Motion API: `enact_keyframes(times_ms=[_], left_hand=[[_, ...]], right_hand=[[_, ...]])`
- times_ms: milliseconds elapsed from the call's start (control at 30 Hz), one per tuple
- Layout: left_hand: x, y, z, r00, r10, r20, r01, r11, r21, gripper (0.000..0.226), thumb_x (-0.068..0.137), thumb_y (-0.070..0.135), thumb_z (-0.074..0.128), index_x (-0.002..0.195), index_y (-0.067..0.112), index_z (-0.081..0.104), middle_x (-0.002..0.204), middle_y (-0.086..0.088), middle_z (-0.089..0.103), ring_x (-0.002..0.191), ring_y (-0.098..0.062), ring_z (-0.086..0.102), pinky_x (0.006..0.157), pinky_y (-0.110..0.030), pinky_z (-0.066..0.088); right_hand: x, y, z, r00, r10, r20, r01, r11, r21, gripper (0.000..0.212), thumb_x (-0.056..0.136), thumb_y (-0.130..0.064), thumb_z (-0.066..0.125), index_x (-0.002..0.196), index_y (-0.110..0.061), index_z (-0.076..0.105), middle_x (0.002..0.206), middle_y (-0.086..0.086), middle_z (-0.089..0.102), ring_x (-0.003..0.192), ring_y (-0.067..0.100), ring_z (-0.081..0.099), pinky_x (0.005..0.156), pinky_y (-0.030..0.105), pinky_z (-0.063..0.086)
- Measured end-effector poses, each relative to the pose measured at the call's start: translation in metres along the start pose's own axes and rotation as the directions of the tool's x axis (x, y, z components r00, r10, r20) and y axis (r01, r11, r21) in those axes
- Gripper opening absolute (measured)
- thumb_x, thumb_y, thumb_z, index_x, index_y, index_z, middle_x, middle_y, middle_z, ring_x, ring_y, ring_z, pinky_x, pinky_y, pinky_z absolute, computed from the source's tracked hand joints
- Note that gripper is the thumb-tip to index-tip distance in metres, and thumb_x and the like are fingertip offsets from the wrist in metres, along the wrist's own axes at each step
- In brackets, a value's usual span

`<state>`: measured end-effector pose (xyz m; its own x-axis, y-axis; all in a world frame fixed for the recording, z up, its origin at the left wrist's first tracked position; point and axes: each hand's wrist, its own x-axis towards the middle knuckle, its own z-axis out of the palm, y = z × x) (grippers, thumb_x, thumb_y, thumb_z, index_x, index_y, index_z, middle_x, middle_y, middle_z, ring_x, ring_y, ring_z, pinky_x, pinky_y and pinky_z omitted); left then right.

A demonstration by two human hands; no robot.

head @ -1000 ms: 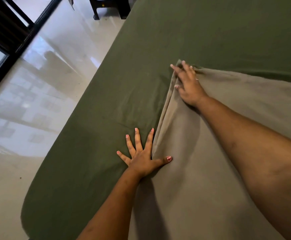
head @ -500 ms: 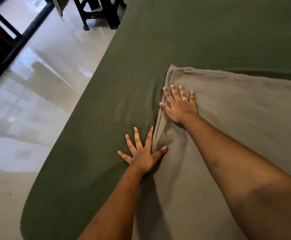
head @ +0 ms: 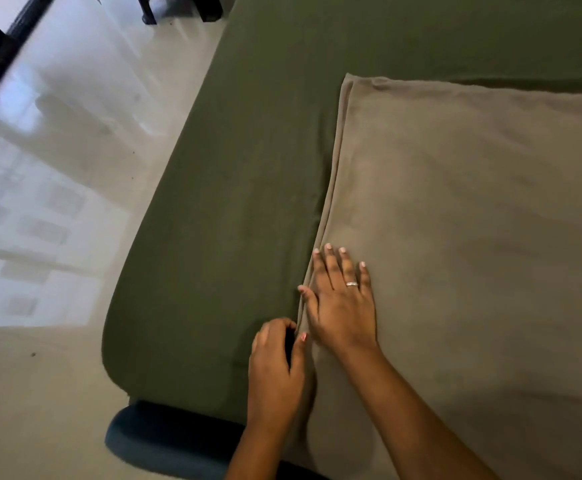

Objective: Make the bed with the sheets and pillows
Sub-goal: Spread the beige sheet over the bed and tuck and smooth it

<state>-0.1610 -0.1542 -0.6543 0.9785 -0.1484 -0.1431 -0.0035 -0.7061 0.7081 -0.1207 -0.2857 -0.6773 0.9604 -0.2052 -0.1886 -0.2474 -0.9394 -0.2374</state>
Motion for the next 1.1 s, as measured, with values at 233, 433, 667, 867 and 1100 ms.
enact_keyframes(times_ms=[233,433,667,867,1100], left_hand=[[-0.065,0.004,-0.010,0.987,-0.152,0.056,0.149,0.988,0.048,0.036,0.098,0.032,0.046,0.130,0.030,0.031,0.111,0.004,0.065,0.096,-0.022,0.065,0.071,-0.033,0.047],[-0.083,0.001,-0.015,0.986,-0.158,0.053,0.156,0.986,0.053,0.041,0.094,0.041,0.051,0.132,0.030,0.039,0.106,-0.008,0.067,0.093,-0.031,0.064,0.071,-0.036,0.048],[-0.105,-0.001,-0.018,0.953,-0.302,0.006,0.293,0.931,0.216,0.038,0.098,0.041,0.042,0.135,0.032,0.035,0.107,-0.014,0.067,0.096,-0.035,0.063,0.070,-0.036,0.046],[-0.130,0.005,-0.017,0.892,-0.322,-0.316,0.420,0.849,0.320,0.028,0.096,0.017,0.048,0.124,0.011,0.045,0.112,-0.019,0.060,0.099,-0.036,0.055,0.071,-0.043,0.045],[-0.106,0.073,0.071,0.985,0.130,0.114,-0.169,0.863,0.476,0.051,0.099,0.037,0.039,0.147,0.021,0.032,0.155,-0.010,0.026,0.146,-0.029,0.015,0.116,-0.044,0.013]], right_hand=[[-0.038,-0.031,-0.004,0.959,-0.268,0.096,0.229,0.928,0.295,0.059,0.099,-0.052,0.017,0.153,-0.028,0.008,0.159,-0.009,0.014,0.148,0.011,0.002,0.120,0.040,-0.006],[-0.075,0.058,-0.009,0.995,-0.011,-0.096,0.020,0.995,0.095,0.063,0.094,-0.050,0.016,0.150,-0.021,0.029,0.156,0.001,0.028,0.145,0.021,0.021,0.117,0.040,0.010],[-0.164,-0.002,0.020,0.977,-0.199,0.076,0.191,0.977,0.094,0.061,0.093,-0.052,0.028,0.147,-0.025,0.035,0.153,0.000,0.035,0.143,0.022,0.028,0.116,0.050,0.020],[-0.178,-0.005,0.003,0.823,-0.557,0.116,0.491,0.798,0.348,0.055,0.095,-0.036,0.026,0.147,-0.022,0.035,0.151,-0.002,0.038,0.140,0.017,0.032,0.117,0.039,0.017],[-0.144,0.153,-0.020,0.999,0.037,-0.038,-0.036,0.999,0.041,0.064,0.090,-0.052,0.023,0.143,-0.022,0.043,0.150,0.001,0.041,0.139,0.021,0.036,0.114,0.042,0.021]])
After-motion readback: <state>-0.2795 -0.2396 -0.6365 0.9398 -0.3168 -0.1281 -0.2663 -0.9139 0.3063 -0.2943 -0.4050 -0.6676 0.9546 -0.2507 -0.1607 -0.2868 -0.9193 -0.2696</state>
